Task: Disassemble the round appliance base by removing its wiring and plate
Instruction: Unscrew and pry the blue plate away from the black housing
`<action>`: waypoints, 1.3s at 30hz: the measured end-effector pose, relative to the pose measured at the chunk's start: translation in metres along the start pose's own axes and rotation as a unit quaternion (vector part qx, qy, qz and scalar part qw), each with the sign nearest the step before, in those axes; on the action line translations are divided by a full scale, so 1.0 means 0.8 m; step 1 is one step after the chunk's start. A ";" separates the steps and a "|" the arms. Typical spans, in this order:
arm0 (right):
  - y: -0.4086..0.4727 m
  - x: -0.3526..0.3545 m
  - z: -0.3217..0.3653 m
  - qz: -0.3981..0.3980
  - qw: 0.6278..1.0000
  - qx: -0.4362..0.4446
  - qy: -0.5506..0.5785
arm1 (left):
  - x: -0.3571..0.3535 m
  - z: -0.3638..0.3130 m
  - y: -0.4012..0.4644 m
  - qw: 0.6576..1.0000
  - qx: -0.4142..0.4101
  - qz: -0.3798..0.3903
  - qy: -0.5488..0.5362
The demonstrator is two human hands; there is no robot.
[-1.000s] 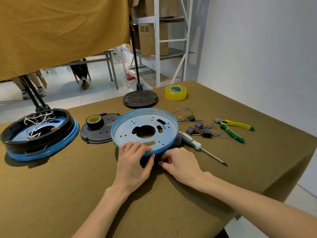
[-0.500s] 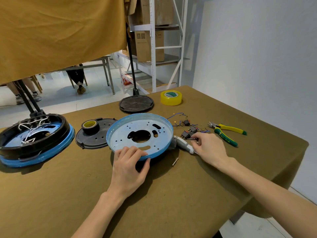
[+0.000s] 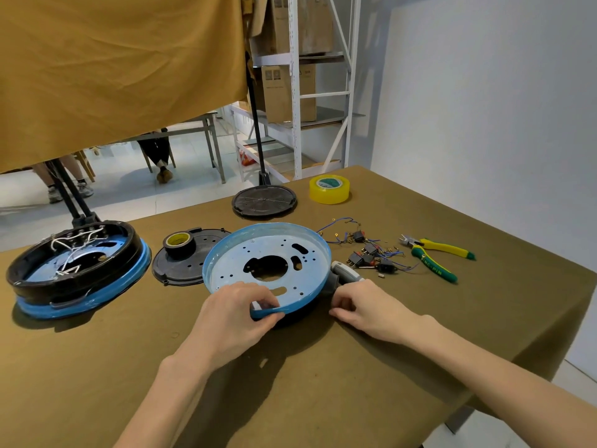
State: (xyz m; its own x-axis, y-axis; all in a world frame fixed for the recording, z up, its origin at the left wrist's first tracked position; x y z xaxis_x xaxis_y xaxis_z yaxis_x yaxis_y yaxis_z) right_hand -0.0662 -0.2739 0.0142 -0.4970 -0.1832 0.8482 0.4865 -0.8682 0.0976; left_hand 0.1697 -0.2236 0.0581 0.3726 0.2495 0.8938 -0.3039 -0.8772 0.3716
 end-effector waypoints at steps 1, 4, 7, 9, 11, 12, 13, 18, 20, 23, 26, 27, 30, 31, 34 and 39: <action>0.000 0.001 -0.005 -0.002 1.000 -0.018 0.011 | 0.001 -0.005 0.001 1.000 0.005 0.016 0.007; -0.004 0.007 -0.015 0.006 0.999 -0.044 -0.009 | 0.001 -0.035 0.005 0.998 -0.012 0.057 -0.022; -0.009 0.017 -0.023 0.007 0.998 -0.063 -0.006 | 0.011 -0.042 0.019 0.982 0.010 0.090 -0.163; -0.010 0.020 -0.024 -0.002 0.998 -0.064 0.002 | 0.021 -0.022 0.036 0.983 0.037 0.044 -0.175; -0.011 0.021 -0.026 -0.011 0.998 -0.067 -0.011 | 0.025 0.004 0.051 0.994 0.066 -0.015 -0.089; -0.013 0.022 -0.028 -0.020 0.997 -0.069 -0.018 | 0.022 0.017 0.057 0.996 0.083 -0.029 -0.034; -0.014 0.022 -0.030 -0.026 0.997 -0.073 -0.026 | 0.016 0.028 0.061 0.994 0.107 -0.023 0.021; -0.025 0.028 -0.029 -0.042 0.993 -0.095 -0.052 | -0.020 0.062 0.069 0.963 0.202 0.113 0.137; -0.025 0.044 -0.019 -0.096 0.991 -0.093 -0.026 | -0.021 0.061 0.072 0.955 0.211 0.130 0.161; -0.016 0.078 -0.005 -0.183 0.969 -0.106 0.125 | -0.010 0.059 0.070 0.958 0.223 0.105 0.149; 0.006 0.099 0.011 -0.213 0.944 -0.104 0.229 | -0.009 0.056 0.059 0.959 0.219 0.103 0.150; 0.016 0.101 0.018 -0.203 0.939 -0.099 0.259 | -0.005 0.059 0.058 0.959 0.233 0.089 0.132; 0.048 0.092 0.036 -0.153 0.933 -0.087 0.313 | 0.007 0.071 0.061 0.957 0.276 0.055 0.070; 0.058 0.088 0.041 -0.138 0.937 -0.089 0.308 | 0.005 0.074 0.064 0.959 0.271 0.068 0.050; 0.082 0.077 0.051 -0.093 0.963 -0.097 0.234 | -0.014 0.074 0.070 0.957 0.238 0.153 -0.065; 0.094 0.072 0.061 -0.094 0.992 -0.074 0.047 | -0.026 0.087 0.064 0.948 0.250 0.182 -0.076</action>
State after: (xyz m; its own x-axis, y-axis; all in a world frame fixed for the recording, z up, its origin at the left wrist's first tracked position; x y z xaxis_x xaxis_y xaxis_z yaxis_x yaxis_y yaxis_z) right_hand -0.0231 -0.3268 0.0957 -0.6377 -0.0476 0.7688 0.2713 -0.9480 0.1664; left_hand 0.2071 -0.3025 0.0412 0.4559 -0.1353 0.8797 0.0036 -0.9881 -0.1538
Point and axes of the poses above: each hand's wrist, its own y-axis towards the middle knuckle, its own x-axis out of the back of the hand, z = x × y, the point moved 6 cm from there along y, towards the middle knuckle, and after that the axes turned 8 degrees about y, right-handed, at the moved point
